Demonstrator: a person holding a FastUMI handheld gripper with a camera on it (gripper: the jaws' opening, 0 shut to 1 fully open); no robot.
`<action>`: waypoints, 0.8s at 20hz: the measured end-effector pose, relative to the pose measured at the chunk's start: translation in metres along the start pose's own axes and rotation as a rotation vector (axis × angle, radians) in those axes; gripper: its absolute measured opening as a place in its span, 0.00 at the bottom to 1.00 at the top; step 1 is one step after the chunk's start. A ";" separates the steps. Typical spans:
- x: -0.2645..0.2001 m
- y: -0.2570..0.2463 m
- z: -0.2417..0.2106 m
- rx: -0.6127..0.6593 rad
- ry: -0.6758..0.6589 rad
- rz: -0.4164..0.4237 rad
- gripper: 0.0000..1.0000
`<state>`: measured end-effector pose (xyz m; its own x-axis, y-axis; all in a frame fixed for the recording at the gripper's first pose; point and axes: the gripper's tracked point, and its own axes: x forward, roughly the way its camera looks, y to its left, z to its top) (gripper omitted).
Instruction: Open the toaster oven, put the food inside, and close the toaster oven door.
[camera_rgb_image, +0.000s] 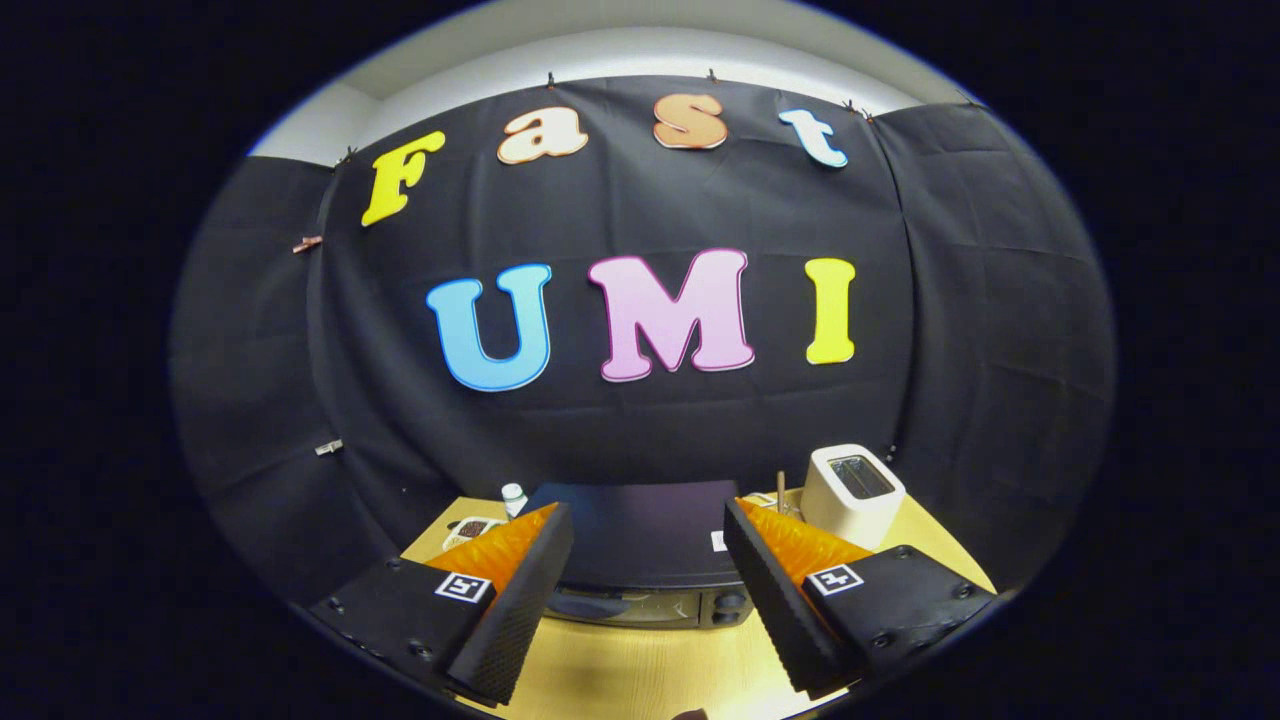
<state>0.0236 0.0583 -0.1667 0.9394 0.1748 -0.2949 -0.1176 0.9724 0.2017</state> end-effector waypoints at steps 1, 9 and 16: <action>-0.004 -0.006 0.008 0.008 -0.010 -0.001 0.98; -0.043 -0.069 0.060 -0.041 -0.097 -0.033 0.98; -0.067 -0.105 0.055 -0.113 -0.085 -0.047 0.98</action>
<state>-0.0092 -0.0641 -0.1169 0.9681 0.1195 -0.2202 -0.1038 0.9913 0.0815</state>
